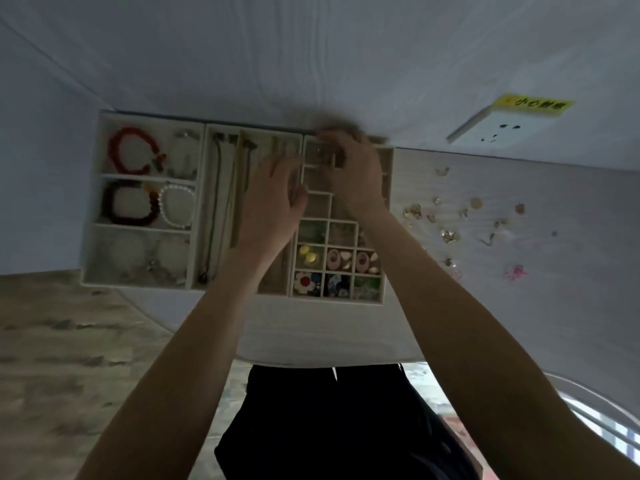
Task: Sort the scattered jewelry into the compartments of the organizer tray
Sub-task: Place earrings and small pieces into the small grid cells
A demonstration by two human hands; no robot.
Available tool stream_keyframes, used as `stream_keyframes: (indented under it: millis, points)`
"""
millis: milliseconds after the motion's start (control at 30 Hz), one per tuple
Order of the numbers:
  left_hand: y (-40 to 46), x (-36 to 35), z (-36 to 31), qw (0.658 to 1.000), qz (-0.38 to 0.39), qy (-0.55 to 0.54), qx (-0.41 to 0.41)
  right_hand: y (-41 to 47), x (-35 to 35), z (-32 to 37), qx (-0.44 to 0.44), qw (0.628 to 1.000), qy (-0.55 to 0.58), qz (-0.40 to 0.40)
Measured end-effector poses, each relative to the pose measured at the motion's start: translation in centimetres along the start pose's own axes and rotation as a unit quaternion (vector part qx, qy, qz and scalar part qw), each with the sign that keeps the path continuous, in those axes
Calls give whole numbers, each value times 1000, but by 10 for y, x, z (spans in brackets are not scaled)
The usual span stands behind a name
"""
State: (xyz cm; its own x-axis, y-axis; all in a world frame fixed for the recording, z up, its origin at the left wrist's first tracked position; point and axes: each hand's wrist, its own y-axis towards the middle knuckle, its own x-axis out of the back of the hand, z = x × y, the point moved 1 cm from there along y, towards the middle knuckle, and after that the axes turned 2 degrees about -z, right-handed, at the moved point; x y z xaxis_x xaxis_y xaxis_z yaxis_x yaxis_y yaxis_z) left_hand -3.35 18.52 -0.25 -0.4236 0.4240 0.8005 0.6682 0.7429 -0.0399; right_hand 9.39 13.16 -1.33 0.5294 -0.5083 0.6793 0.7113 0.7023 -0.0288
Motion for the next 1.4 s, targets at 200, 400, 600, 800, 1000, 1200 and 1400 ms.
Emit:
stream_keyframes:
  millis: [200, 400, 600, 800, 1000, 1200, 1400]
  points:
    - [9, -3, 8, 998, -1, 30, -55, -12, 8, -15, 20, 996, -51, -70]
    - [20, -8, 14, 984, -13, 137, -115, -9, 3, -15, 93, 977, -186, -42]
    - [37, -9, 8, 962, 4, 220, -164, -7, 4, -14, 139, 955, -260, -37]
    - [47, -5, 9, 943, 23, 261, -206, -7, 3, -16, 171, 936, -305, -41]
    - [41, -11, 7, 938, 17, 298, -176, -9, 1, -8, 173, 922, -343, -50]
    - [46, -8, 4, 947, -1, 262, -187, -12, 2, -6, 145, 950, -276, -34]
    - [41, -8, 3, 942, -20, 250, -221, -6, -3, -3, 123, 956, -266, 4]
